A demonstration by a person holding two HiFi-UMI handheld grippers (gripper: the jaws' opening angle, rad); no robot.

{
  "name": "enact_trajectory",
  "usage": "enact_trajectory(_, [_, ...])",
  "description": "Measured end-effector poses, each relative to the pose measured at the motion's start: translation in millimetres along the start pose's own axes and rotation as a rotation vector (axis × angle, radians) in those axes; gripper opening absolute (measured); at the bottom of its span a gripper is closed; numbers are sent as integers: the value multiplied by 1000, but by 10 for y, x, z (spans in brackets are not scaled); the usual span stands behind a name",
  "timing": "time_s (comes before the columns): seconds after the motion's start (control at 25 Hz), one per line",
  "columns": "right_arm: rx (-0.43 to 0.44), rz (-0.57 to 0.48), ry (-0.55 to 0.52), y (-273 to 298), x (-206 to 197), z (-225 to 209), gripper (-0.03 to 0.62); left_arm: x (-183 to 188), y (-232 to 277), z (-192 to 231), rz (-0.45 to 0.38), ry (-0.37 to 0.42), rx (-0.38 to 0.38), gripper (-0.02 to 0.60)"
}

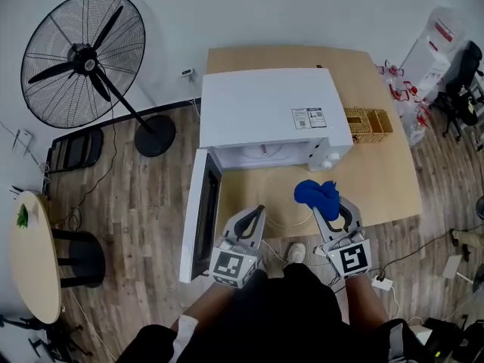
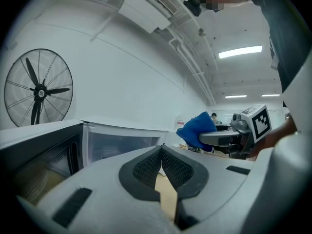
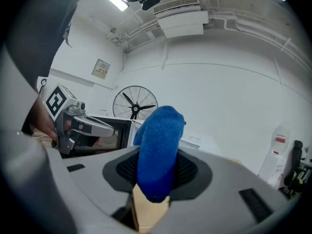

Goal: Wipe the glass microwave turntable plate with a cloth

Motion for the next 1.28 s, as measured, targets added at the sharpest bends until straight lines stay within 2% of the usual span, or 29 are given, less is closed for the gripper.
enact_trajectory(0.36, [148, 49, 116, 477, -447, 41, 140, -234, 116, 141, 58, 2, 94, 6])
enact_trajectory(0.52, [200, 89, 100, 647, -661, 115, 140, -376, 121, 188, 86, -2, 133, 6])
enact_trajectory(0.76, [259, 154, 92, 901, -987, 281, 139, -512, 69, 332, 100, -63, 213, 6])
enact_trajectory(1.28, [391, 314, 81, 1466, -1536, 777, 140, -705, 67, 312, 135, -77, 217, 6])
Point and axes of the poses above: the fingertips, and each gripper's own axes: y forward along the fingers, z to its left, x out of its top, the point moved 2 cm from there along -y, backward along the fingers, and after that the axes turned 3 degrees about x, right-handed, at the moved point
